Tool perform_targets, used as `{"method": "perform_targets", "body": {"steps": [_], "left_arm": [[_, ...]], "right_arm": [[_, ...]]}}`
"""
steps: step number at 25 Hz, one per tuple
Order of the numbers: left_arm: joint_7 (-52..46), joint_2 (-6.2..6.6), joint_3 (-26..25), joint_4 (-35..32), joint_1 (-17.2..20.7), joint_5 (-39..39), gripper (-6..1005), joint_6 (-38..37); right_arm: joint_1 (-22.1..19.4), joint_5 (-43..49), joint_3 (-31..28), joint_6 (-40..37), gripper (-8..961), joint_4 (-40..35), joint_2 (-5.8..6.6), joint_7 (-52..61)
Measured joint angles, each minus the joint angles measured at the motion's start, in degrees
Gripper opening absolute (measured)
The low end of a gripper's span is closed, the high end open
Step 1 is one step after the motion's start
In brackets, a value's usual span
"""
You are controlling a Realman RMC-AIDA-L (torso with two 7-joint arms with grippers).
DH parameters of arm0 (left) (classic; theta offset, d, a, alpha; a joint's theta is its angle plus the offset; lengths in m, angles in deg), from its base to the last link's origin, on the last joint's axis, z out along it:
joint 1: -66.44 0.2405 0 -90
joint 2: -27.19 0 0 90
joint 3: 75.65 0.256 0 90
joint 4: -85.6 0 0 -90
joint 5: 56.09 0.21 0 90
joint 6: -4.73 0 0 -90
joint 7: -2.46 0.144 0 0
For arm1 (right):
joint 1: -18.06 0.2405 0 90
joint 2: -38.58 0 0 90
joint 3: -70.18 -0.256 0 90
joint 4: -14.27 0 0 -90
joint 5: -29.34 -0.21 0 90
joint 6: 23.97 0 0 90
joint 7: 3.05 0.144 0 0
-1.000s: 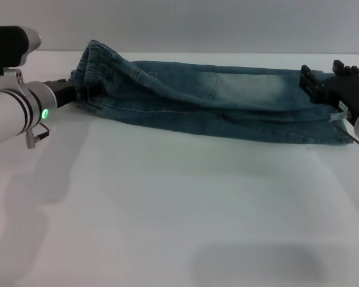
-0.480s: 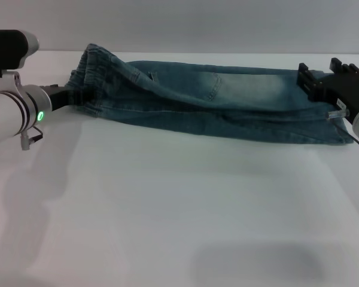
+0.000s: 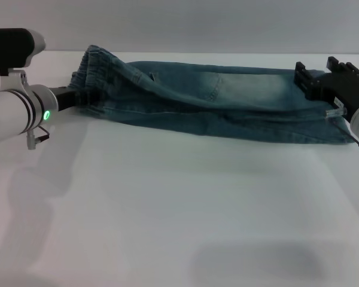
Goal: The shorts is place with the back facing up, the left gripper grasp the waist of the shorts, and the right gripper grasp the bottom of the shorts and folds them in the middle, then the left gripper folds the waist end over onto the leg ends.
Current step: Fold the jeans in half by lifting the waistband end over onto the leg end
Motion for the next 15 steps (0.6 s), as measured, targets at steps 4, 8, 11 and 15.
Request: {"method": "perform_targets", "body": {"steps": [4, 8, 11, 15], "left_arm": [[0.27, -0.06, 0.75, 0.35, 0.03, 0.22, 801, 0.74], [0.28, -0.06, 0.96, 0.68, 0.4, 0.1, 648, 1.08], [0.28, -0.06, 0.98, 1.99, 1.13, -0.08, 586, 2.5], [0.12, -0.19, 1.04, 6.06, 3.28, -0.12, 502, 4.87]], "right_arm": [[-0.03, 0.0, -0.03, 0.0, 611, -0.47, 0.0, 0.0], [-0.03, 0.0, 0.02, 0.04, 611, -0.6, 0.0, 0.0], [0.09, 0.0, 0.04, 0.1, 611, -0.71, 0.0, 0.0], [0.42, 0.0, 0.1, 0.9, 610, -0.74, 0.0, 0.0]]}}
